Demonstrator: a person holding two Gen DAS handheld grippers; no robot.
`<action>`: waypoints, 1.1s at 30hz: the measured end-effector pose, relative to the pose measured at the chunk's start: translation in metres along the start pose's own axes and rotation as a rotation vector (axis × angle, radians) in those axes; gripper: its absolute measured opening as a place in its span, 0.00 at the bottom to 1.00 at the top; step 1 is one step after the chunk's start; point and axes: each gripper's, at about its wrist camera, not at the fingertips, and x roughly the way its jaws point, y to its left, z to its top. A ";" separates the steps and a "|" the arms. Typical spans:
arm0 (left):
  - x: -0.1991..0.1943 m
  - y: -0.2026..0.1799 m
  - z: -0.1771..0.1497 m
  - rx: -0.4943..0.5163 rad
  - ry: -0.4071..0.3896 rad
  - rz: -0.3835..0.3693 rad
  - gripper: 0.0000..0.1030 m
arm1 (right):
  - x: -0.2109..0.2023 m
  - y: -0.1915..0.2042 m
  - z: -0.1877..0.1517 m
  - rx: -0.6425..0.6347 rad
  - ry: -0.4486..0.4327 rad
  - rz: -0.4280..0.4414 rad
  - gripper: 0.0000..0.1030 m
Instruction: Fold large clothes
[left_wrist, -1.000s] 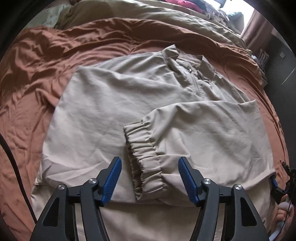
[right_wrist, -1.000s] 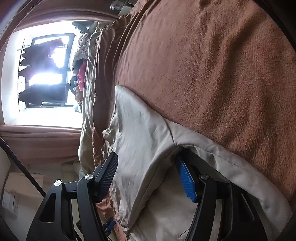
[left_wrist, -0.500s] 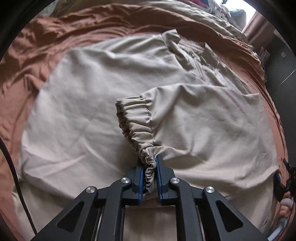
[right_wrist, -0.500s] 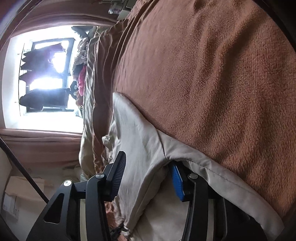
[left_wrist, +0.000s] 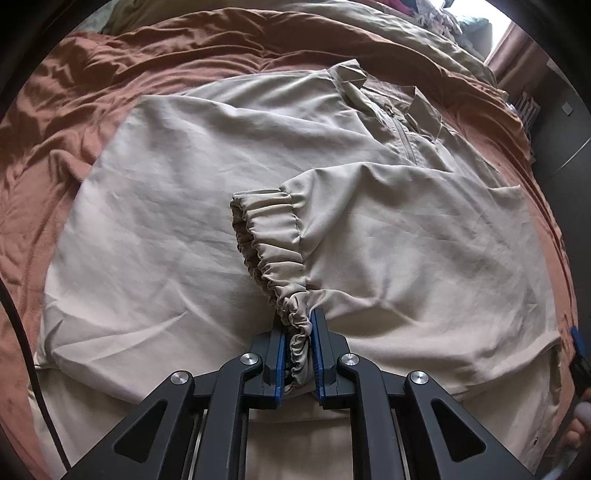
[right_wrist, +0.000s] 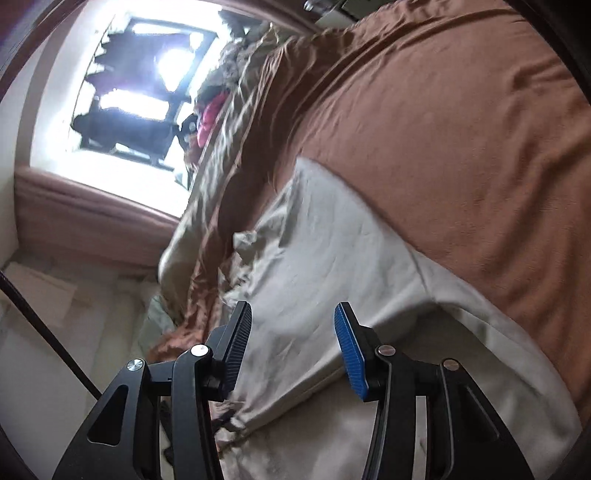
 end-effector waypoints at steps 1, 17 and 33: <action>0.000 -0.001 0.000 0.004 -0.001 -0.002 0.13 | 0.013 -0.001 -0.001 -0.005 0.034 -0.025 0.44; -0.035 0.000 -0.017 0.035 -0.064 0.030 0.45 | 0.020 0.027 -0.012 -0.110 0.043 -0.295 0.21; -0.160 0.032 -0.109 -0.077 -0.179 -0.093 0.58 | -0.034 0.038 -0.095 -0.274 -0.008 -0.310 0.64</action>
